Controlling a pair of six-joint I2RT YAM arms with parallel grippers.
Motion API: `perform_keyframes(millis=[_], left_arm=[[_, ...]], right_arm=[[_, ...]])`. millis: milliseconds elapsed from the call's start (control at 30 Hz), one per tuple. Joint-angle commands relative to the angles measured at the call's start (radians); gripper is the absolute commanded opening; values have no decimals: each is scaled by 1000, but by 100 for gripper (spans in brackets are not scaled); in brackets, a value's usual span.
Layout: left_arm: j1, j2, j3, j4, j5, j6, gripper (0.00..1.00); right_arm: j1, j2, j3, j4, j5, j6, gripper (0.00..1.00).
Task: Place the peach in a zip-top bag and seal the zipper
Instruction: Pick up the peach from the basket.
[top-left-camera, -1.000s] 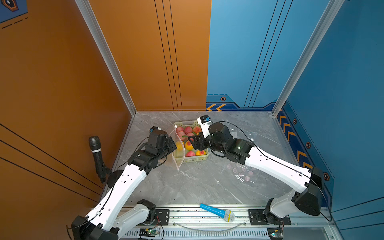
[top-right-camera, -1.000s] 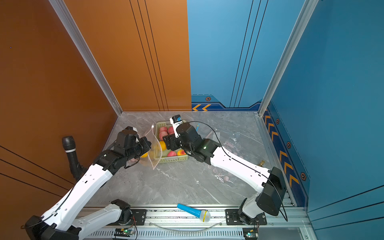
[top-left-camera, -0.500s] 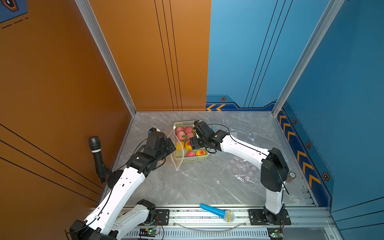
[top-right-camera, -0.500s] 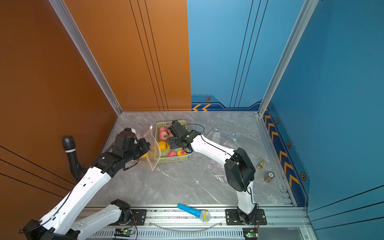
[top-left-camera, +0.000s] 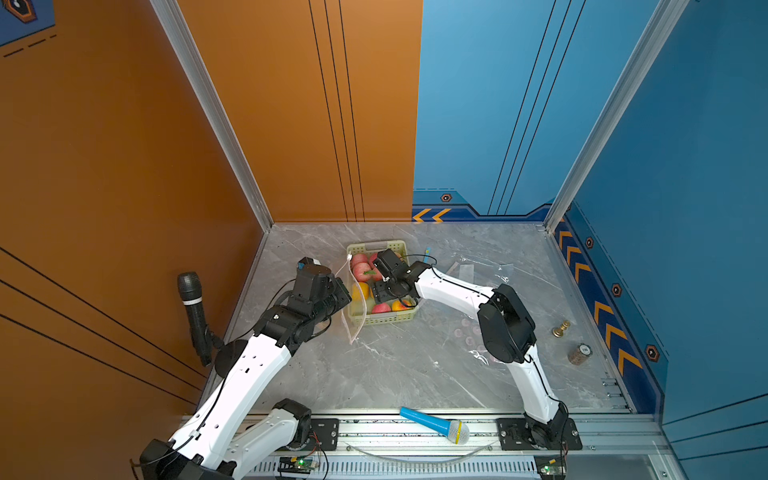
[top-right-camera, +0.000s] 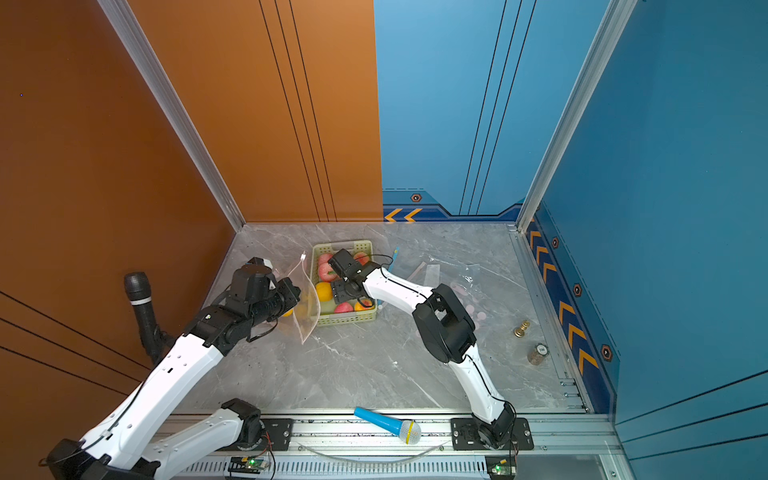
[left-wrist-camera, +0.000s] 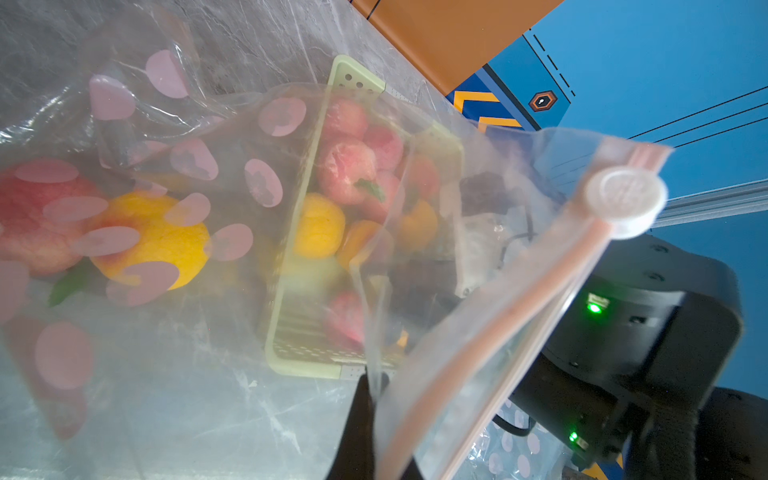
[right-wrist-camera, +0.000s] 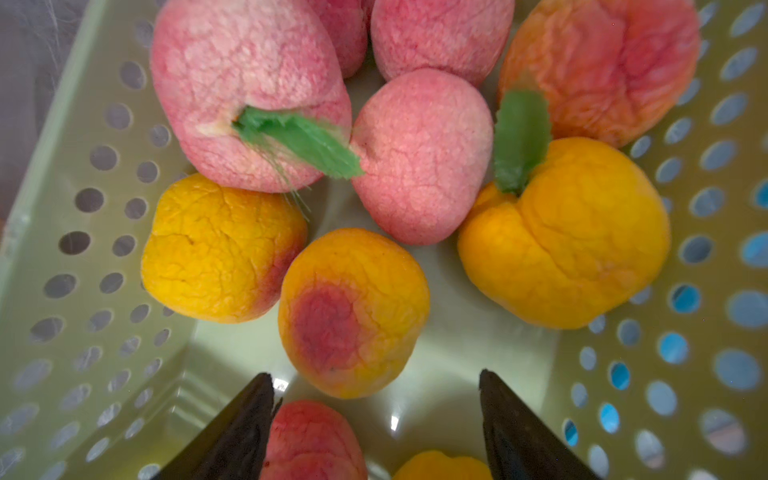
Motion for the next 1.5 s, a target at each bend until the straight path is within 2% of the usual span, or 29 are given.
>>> perform_keyframes(millis=[0,300,533,767,967,1267,1467], left_arm=[[11,-5,-14,10,6,-6,0],[12,-3,-14,10,8,-5,0],[10,-4,-18,8,11,-6,0],[8,-3,-19,8,9,-6,0],[9,3,-15,8,8,-4,0],[9,8,-12,9,8,1,0],[9,16,-4,14,8,5,0]], right_arm=[[-14,26,44,4,-22,18,78],[-26,94,77,53,-53,44,72],[-26,127,99,78,-61,41,74],[-22,92,77,81,-58,27,60],[-9,-29,-19,121,-46,13,49],[36,-318,-257,202,-29,-11,46],[95,-465,-341,233,-29,-34,47]])
